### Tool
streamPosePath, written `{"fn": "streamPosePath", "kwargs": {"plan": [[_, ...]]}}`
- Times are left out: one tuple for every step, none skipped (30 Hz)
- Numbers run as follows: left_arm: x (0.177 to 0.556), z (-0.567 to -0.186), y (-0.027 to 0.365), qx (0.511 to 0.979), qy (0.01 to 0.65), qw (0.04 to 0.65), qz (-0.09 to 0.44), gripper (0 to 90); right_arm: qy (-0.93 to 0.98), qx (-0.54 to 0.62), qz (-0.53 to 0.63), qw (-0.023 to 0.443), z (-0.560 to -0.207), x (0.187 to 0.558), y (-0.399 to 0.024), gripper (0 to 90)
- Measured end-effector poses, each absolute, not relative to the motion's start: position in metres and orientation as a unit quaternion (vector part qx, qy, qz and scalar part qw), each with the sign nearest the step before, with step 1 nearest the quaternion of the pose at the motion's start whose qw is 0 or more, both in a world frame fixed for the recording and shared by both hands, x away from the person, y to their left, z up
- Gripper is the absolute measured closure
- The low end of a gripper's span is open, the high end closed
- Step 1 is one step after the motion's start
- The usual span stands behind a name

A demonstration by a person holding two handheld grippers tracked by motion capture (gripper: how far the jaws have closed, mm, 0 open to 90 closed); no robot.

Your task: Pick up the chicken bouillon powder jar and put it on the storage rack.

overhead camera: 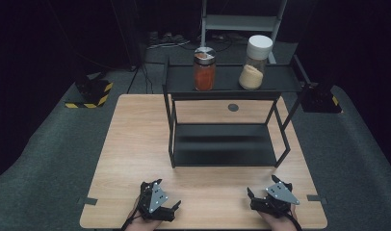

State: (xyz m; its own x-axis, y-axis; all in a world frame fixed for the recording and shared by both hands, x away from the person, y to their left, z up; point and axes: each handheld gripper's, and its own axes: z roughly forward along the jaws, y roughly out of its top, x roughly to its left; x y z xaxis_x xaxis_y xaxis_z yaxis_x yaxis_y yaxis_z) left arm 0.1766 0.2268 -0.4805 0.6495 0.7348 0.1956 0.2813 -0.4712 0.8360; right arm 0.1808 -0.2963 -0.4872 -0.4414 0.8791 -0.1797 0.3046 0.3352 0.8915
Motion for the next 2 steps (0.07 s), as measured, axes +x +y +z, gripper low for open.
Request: {"fn": "streamPosePath", "kwargs": {"plan": [[0.1765,-0.4805,0.227,0.811,0.313,0.409,0.278,0.9,0.741,0.4,0.415,0.346,-0.487,0.1809,-0.296,0.0],[0.1763,-0.4808,0.2274,0.81,0.313,0.41,0.278,0.9,0.742,0.4,0.414,0.345,-0.4867,0.1812,-0.2959,0.0]]}}
